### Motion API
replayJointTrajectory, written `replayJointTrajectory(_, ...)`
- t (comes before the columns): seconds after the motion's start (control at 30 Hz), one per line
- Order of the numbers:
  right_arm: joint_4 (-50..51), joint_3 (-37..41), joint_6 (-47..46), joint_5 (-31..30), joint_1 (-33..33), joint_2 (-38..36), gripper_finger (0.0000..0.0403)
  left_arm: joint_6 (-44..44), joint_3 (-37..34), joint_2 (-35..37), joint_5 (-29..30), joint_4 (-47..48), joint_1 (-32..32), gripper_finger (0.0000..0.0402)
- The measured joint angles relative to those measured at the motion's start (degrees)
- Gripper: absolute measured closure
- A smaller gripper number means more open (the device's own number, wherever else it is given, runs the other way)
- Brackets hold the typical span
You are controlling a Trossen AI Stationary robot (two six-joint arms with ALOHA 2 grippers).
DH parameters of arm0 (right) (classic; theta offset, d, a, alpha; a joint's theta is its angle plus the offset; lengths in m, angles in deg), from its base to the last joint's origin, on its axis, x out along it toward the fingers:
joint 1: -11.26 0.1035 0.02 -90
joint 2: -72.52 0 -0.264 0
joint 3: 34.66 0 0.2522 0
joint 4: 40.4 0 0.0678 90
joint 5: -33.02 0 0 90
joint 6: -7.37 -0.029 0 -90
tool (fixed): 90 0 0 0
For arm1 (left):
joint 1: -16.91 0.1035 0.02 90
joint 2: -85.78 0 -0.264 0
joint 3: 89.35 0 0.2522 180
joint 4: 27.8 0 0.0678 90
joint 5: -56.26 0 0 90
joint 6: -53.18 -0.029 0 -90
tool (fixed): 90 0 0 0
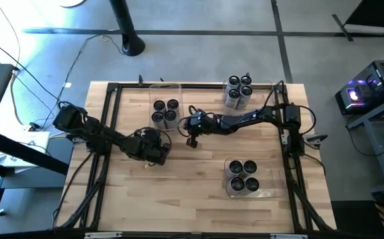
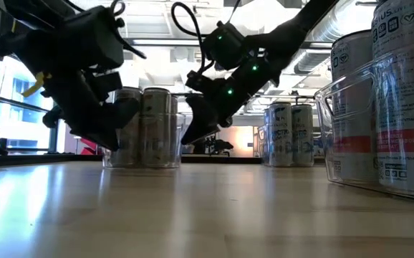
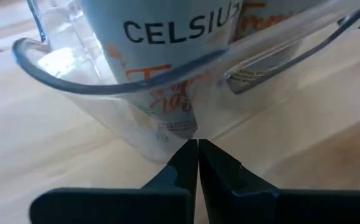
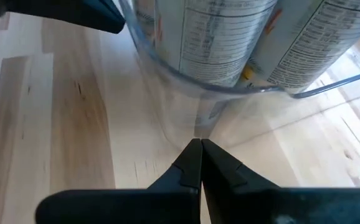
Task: Sort soda cans
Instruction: Adjust the top left transparent bin
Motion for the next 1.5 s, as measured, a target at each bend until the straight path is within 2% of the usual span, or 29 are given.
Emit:
replayJointTrajectory(0.2,-1.74,0.00,-0.01,-0.16,0.00,0.91,0.0403,-3.24,-1.03,0.00,1.24,-0.13,2.62,0.0399)
replayJointTrajectory(0.47,-0.61,0.00,-0.45,-0.19,0.19,0.91,0.0403,-1.26,-4.01,0.00,1.55,0.13,5.27,0.0399)
replayJointTrajectory(0.7,6.07,0.00,-0.01,-3.40,0.96,-2.50,0.0403,-0.69,-4.58,0.00,1.92,0.58,6.55,0.0399)
replayJointTrajectory(1.0,21.01,0.00,1.50,-7.77,4.56,-12.21,0.0403,-0.66,-4.60,0.00,2.76,3.36,8.82,0.0399)
replayJointTrajectory(1.23,35.87,0.00,-0.75,-15.63,12.99,-23.10,0.0403,-0.86,-4.60,0.00,3.85,3.56,10.44,0.0399)
replayJointTrajectory(1.5,50.32,0.00,-9.68,-26.89,28.28,-38.06,0.0403,-0.52,-4.45,0.22,3.44,3.53,9.40,0.0399)
